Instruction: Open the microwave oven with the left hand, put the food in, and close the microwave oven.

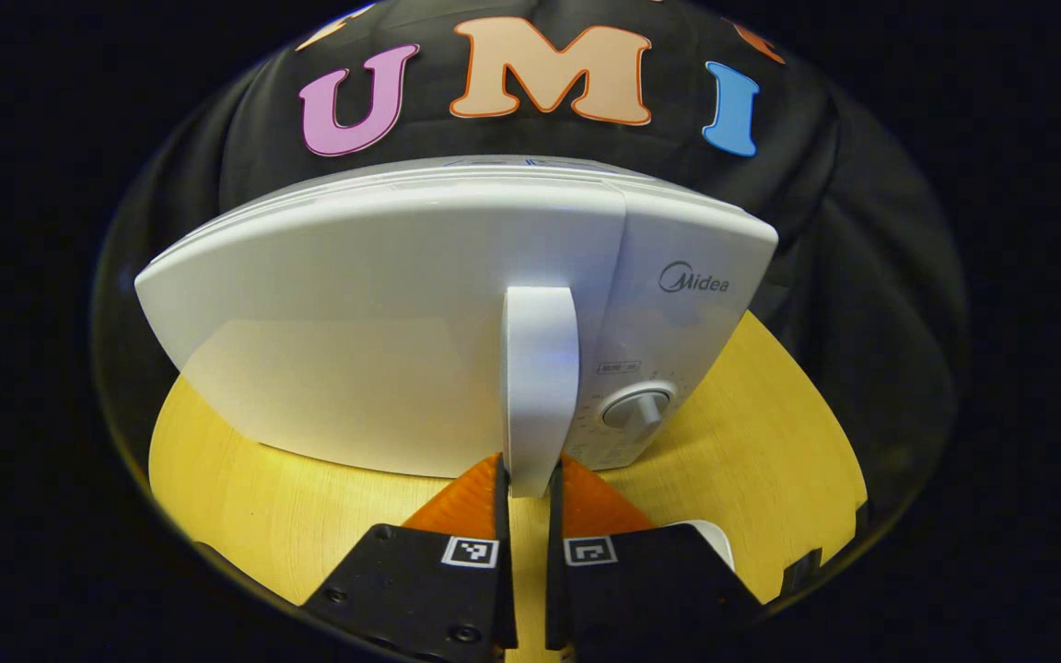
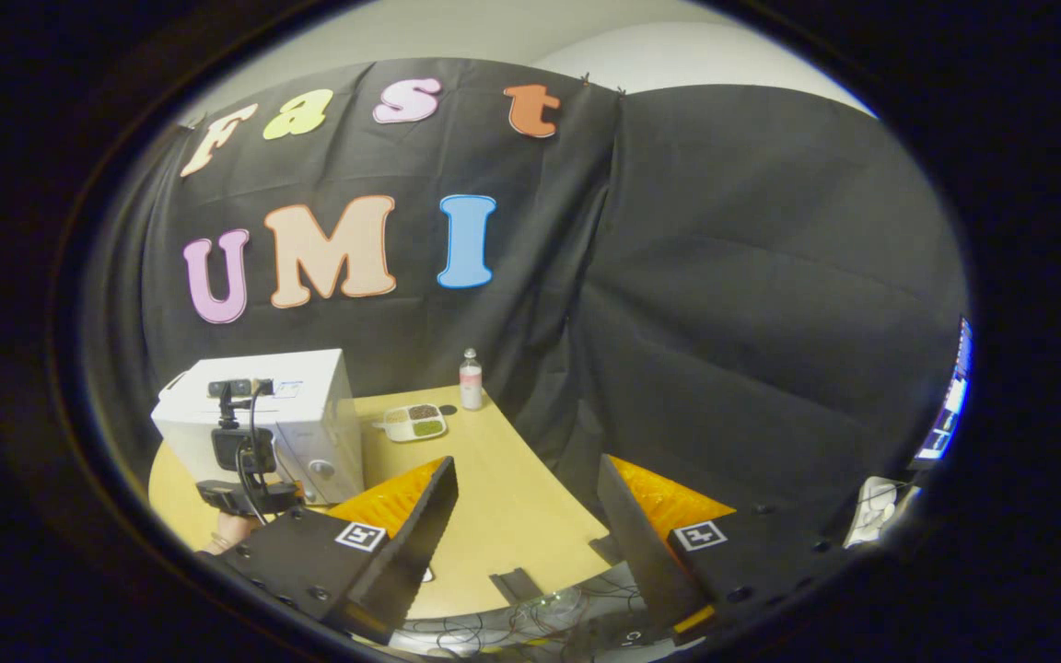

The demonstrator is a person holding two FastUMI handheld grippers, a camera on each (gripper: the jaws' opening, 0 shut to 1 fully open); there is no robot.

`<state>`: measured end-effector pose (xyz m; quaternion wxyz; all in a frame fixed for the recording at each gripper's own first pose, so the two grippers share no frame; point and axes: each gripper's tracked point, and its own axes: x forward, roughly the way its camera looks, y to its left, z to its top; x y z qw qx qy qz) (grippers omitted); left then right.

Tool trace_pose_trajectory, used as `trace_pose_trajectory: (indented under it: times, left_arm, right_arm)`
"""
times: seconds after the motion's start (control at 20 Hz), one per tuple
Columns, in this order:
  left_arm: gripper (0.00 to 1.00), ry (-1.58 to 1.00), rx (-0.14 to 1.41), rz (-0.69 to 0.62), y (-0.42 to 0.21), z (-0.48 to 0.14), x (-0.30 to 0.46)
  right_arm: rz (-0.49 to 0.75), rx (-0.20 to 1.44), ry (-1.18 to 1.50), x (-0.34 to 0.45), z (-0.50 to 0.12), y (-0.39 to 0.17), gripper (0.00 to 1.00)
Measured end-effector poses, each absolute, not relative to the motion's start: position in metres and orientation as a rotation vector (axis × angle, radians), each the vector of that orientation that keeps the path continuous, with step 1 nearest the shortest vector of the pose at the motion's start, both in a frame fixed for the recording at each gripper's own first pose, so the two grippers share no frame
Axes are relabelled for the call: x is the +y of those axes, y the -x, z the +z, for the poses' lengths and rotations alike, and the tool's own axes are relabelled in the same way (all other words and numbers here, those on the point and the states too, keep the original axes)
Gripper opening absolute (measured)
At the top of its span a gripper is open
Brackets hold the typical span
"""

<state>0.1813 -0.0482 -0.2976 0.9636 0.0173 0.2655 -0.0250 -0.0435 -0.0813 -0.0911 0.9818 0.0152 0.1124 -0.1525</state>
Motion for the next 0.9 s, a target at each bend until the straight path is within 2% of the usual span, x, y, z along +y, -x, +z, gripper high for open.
trace_pose_trajectory:
  times: [0.15, 0.2, 0.25, 0.45, 0.7, 0.75, 0.85, 0.9]
  left_arm:
    - [0.10, -0.003, 0.521, -0.046, -0.174, -0.295, -0.048]
    - [0.08, 0.028, 0.530, -0.041, -0.167, -0.297, -0.048]
    - [0.00, 0.074, 0.542, -0.027, -0.148, -0.298, -0.049]
    - [0.00, 0.106, 0.545, 0.007, -0.105, -0.326, -0.028]
    - [0.02, 0.129, 0.473, 0.021, -0.107, -0.309, -0.017]
    - [0.15, 0.132, 0.468, 0.010, -0.112, -0.307, -0.021]
    - [0.31, 0.113, 0.453, -0.002, -0.122, -0.301, -0.024]
    - [0.50, 0.103, 0.438, -0.012, -0.131, -0.296, -0.028]
  right_arm:
    - [-0.288, 0.232, -0.037, -0.084, -0.097, 0.045, 0.97]
    - [-0.278, 0.234, -0.042, -0.083, -0.100, 0.045, 0.97]
    - [-0.266, 0.236, -0.046, -0.082, -0.102, 0.045, 0.97]
    - [-0.193, 0.249, -0.055, -0.075, -0.114, 0.042, 0.97]
    - [-0.091, 0.274, -0.017, -0.066, -0.125, 0.038, 0.97]
    - [-0.080, 0.272, -0.015, -0.065, -0.125, 0.037, 0.97]
    - [-0.069, 0.274, -0.019, -0.062, -0.126, 0.038, 0.97]
    - [-0.070, 0.273, -0.019, -0.064, -0.127, 0.040, 0.97]
